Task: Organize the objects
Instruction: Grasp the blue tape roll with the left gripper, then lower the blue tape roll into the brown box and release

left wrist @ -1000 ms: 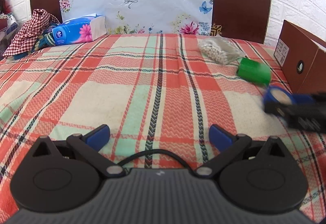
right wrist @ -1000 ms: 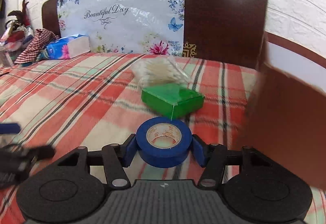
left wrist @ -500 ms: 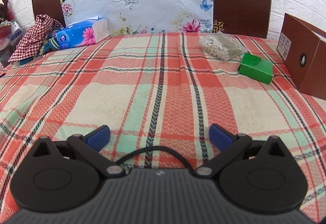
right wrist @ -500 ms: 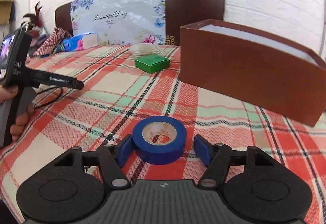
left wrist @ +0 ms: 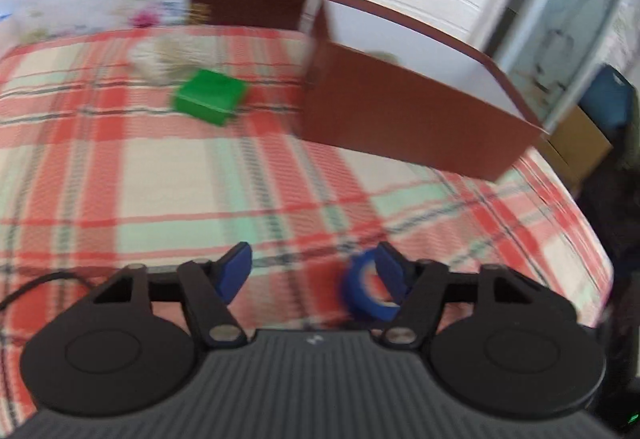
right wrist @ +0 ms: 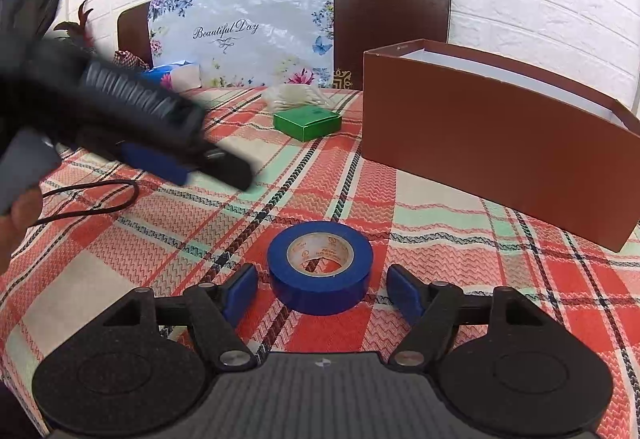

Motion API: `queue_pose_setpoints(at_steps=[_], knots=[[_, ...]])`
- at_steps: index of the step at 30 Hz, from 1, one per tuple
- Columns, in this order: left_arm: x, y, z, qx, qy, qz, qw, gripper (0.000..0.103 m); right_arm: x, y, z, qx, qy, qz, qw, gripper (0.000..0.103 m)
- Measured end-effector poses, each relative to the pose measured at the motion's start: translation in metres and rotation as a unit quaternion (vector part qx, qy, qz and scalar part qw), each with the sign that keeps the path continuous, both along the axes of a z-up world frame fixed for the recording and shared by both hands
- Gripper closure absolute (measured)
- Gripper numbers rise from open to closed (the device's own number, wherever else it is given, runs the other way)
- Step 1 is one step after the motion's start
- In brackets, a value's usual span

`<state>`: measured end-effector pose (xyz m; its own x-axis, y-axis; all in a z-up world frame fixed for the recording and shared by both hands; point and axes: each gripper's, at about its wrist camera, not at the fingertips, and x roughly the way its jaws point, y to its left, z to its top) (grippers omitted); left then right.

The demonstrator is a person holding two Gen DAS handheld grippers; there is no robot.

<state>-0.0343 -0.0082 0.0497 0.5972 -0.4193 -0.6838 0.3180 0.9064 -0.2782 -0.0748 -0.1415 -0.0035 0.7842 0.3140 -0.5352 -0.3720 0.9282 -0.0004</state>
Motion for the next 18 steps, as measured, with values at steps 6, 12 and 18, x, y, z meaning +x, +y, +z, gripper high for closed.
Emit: queue_pose_setpoints(at_steps=[6, 12, 18], knots=[[0.005, -0.03, -0.021, 0.002, 0.051, -0.047, 0.9976, 0.058, 0.002, -0.007, 0.001, 0.025, 0.006, -0.001, 1.0, 0.048], [0.013, -0.035, 0.016, -0.023, 0.002, -0.044, 0.9988, 0.073, -0.004, -0.018, 0.017, 0.06, -0.046, -0.018, 0.997, 0.047], [0.048, -0.09, 0.065, -0.011, -0.08, -0.074, 0.994, 0.07, 0.011, -0.041, 0.048, 0.048, -0.176, -0.078, 0.98, 0.047]])
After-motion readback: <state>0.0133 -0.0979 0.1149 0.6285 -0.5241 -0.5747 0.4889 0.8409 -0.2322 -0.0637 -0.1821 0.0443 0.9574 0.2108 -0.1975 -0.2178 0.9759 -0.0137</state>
